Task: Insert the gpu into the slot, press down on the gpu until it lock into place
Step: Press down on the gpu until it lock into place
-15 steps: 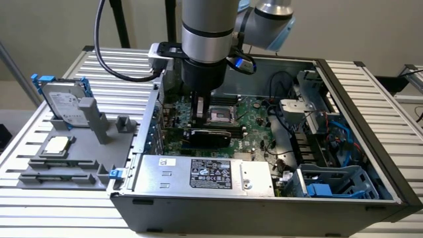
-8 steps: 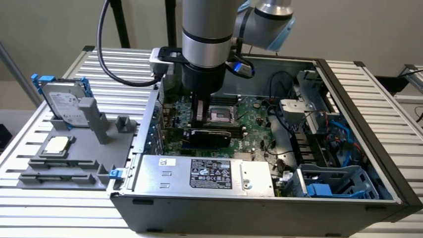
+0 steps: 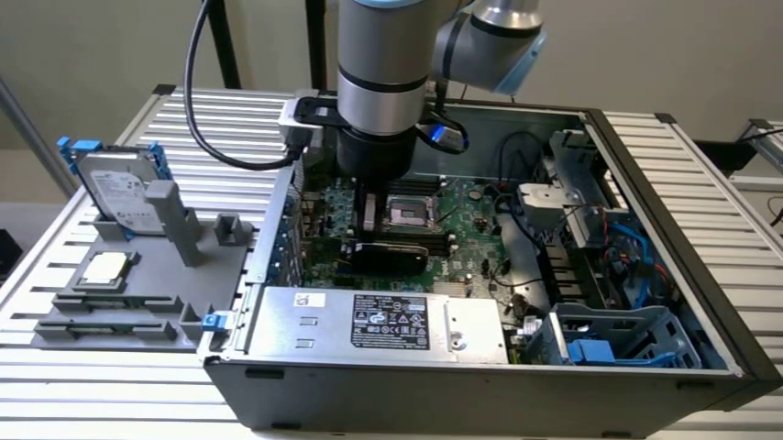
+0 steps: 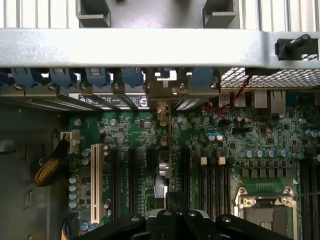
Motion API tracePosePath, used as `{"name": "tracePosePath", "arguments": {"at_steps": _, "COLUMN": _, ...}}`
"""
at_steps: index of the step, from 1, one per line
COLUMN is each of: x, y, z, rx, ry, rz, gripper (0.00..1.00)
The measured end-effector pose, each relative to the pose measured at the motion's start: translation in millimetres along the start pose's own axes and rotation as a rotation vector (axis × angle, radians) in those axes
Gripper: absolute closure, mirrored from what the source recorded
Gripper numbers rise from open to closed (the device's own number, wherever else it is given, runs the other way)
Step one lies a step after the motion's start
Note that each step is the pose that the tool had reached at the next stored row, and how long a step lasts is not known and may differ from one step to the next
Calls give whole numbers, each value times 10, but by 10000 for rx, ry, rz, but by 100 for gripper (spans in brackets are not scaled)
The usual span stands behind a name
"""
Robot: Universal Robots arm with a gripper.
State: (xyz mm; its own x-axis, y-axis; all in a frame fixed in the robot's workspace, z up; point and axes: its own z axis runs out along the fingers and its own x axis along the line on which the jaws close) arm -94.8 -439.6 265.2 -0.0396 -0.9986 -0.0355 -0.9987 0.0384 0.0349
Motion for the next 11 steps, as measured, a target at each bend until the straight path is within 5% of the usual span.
{"name": "tracePosePath", "arguments": {"at_steps": 6, "x": -5, "y": 9, "z": -26, "rx": -17, "ry": -29, "rz": 1, "gripper": 89}}
{"name": "tracePosePath", "arguments": {"at_steps": 11, "x": -1, "y": 70, "z": -36, "rx": -279, "ry": 2, "rz": 12, "gripper": 89}}
